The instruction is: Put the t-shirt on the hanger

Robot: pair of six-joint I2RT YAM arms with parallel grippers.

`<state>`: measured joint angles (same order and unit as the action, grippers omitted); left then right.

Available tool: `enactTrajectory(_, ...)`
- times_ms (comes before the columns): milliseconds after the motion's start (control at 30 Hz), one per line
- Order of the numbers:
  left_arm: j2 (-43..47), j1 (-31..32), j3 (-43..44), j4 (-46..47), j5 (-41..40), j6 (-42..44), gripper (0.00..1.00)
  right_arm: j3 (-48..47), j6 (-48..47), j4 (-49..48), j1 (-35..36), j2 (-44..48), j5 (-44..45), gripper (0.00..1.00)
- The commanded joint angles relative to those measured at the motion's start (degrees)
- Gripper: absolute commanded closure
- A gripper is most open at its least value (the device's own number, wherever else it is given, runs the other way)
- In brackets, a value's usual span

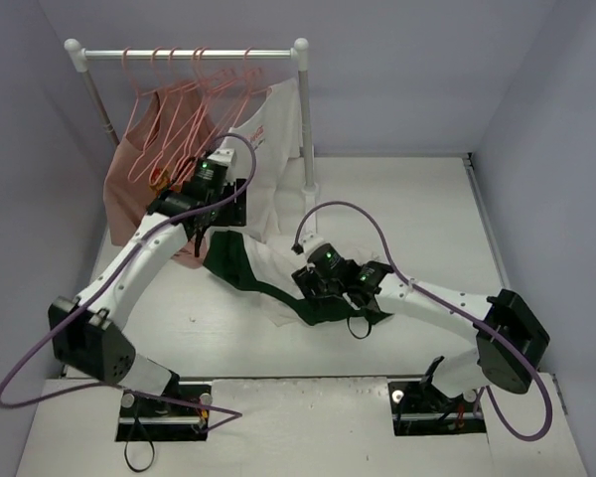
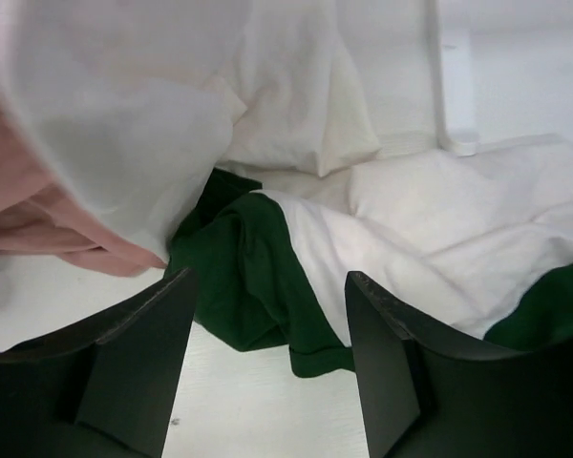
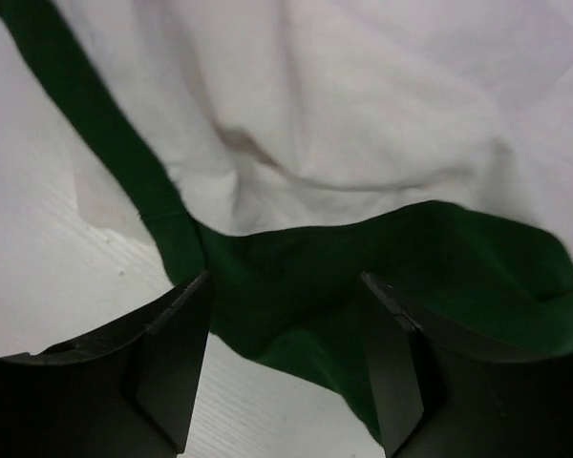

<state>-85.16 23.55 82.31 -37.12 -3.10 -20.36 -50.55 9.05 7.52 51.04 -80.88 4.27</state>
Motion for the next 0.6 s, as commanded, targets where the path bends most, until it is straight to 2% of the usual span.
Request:
enactTrajectory(0,10.0,-0.26,-5.02,1.35,1.77,0.3,0.41,2.72,0.71,-6.37,2.33,1.14,-0.93,0.41)
enactTrajectory(233,19.76,-0.17,-18.56,1.26,5.03,-3.02,0.41,5.11,1.68,-10.68,7.57,-3.83,-0.31,0.4)
enactTrajectory(500,23.06,-0.26,-23.07,0.08,5.18,-1.93,0.41,4.27,4.02,-11.65,9.77,-8.71,2.46,0.4)
enactTrajectory(567,23.2,-0.26,-23.07,-0.05,5.15,-1.45,0.41,4.26,5.9,-11.53,9.86,-9.27,4.53,0.43)
